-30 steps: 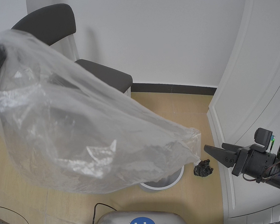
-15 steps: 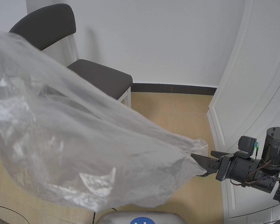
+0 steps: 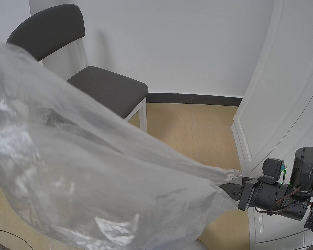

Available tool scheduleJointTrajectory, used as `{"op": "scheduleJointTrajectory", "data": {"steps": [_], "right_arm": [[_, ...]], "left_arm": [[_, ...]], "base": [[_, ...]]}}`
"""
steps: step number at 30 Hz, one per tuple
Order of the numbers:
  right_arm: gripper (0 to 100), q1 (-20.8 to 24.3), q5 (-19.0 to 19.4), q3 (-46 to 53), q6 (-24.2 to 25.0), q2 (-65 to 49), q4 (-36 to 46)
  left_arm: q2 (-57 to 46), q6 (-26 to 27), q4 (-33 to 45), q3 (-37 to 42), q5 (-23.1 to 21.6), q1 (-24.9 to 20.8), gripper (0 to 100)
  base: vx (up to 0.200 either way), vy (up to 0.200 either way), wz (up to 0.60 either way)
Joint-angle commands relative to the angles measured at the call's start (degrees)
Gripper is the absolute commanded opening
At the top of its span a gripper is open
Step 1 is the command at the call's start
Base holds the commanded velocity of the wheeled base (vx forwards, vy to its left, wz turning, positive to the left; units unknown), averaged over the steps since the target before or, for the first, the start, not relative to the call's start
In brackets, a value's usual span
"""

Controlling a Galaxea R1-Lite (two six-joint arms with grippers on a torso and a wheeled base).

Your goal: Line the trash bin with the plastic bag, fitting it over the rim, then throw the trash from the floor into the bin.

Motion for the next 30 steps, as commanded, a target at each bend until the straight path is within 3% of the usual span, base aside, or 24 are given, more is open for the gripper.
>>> {"op": "scheduleJointTrajectory", "data": {"steps": [1, 6, 14, 18, 21, 22, 23, 26, 30], "right_arm": [[0, 0.1, 0.0, 0.0, 0.0, -1.2, 0.0], [0, 0.1, -0.9, -0.1, -0.3, -3.2, 0.1], [0, 0.1, -6.3, -2.3, -0.4, -3.4, 0.7], [0, 0.1, -10.4, -4.3, -0.1, -3.4, 0.8], [0, 0.1, -11.2, -4.5, -0.1, -3.8, 0.7], [0, 0.1, -11.2, -4.5, -0.1, -3.8, 0.7], [0, 0.1, -11.7, -4.7, -0.1, -4.0, 0.6], [0, 0.1, -13.9, -6.0, -0.1, -3.3, 0.6], [0, 0.2, -15.3, -6.5, -0.1, -2.2, 0.2]], "left_arm": [[0.5, 1.0, 0.0, 0.4, 0.0, 0.0, 0], [1.0, 2.0, 0.7, 0.9, 0.1, 1.0, 0], [2.7, 1.9, 3.2, 0.6, 0.4, 4.6, 0], [4.0, 1.9, 13.9, -1.6, 0.4, 11.3, 0], [4.3, 1.9, 24.7, -5.1, 0.6, 15.1, 0], [4.3, 1.9, 25.0, -5.3, 0.7, 15.1, 0], [4.4, 1.7, 34.7, -8.8, 1.4, 16.7, 0], [4.8, 1.7, 46.6, -13.1, 4.0, 18.7, 0], [6.7, 1.9, 54.9, -16.5, 6.8, 20.6, 0]], "base": [[0.000, 0.000, 0.00], [0.000, 0.000, 0.00], [0.000, 0.000, 0.00], [0.000, 0.000, 0.00], [0.000, 0.000, 0.00], [0.000, 0.000, 0.00], [0.000, 0.000, 0.00], [0.000, 0.000, 0.00], [0.000, 0.000, 0.00]]}}
